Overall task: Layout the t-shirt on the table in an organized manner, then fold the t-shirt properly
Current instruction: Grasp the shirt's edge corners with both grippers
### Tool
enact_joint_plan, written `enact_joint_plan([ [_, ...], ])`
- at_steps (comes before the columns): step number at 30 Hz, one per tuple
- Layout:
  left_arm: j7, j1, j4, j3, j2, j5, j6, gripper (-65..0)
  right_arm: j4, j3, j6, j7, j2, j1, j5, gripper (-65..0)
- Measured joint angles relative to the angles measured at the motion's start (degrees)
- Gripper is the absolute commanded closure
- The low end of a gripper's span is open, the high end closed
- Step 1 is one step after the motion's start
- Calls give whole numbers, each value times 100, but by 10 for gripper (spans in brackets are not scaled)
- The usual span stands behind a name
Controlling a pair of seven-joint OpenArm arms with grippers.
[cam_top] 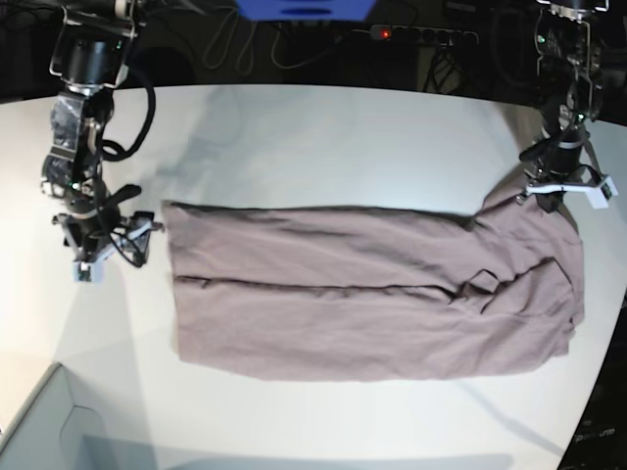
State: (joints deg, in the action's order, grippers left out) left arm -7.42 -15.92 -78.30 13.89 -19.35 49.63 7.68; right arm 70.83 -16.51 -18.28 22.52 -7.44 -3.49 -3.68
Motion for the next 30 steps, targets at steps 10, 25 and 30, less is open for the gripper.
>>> enact_joint_plan([
  [10,-11,-55,31,0,17,0,17,-1,938,859,-7,-9,125,800,-17,-426],
  [25,-9,-57,31,0,15,-2,20,-5,-203,962,15,-431,334,551,-20,-372],
  [30,-9,-72,28,0,13,0,11,-3,-262,979,15,-437,376,542,-122,-89],
])
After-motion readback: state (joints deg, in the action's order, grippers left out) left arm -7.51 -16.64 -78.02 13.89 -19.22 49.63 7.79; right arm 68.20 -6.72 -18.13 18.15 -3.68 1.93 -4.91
